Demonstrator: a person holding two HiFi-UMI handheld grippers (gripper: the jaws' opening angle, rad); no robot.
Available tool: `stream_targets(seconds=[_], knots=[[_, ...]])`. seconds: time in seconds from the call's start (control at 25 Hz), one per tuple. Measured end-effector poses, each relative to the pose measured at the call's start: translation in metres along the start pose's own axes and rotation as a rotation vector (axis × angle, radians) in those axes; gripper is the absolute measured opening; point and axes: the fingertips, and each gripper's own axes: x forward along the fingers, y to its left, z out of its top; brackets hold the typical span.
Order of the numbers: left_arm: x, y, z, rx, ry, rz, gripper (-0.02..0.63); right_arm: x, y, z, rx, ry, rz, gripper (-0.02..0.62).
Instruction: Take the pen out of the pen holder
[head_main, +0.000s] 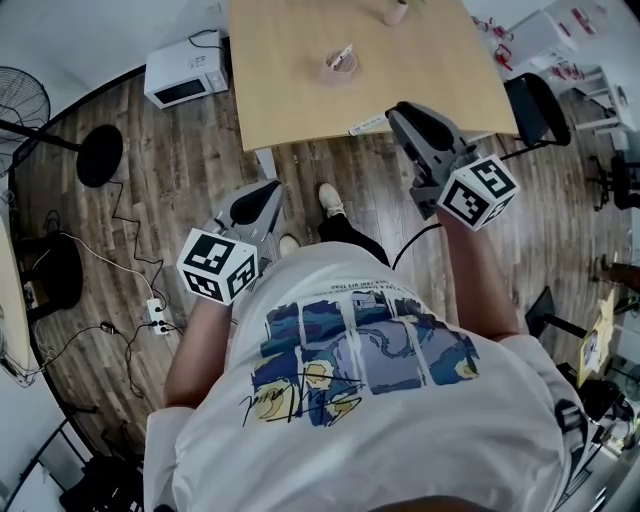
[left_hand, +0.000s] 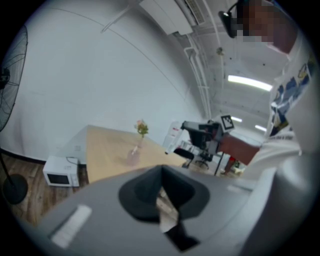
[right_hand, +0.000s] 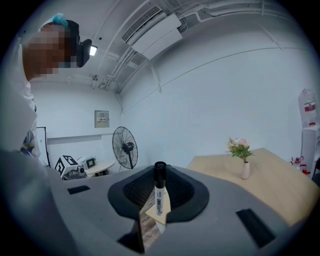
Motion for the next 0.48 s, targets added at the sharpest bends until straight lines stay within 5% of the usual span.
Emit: stream_targets(seconds=[0.48], knots=[[0.0056,0.0029,0.0006,-0.006,0.006,-0.006,0.008,0.0022,-0.0091,-0.0014,-0.021,0.015,-0.009,0.060]])
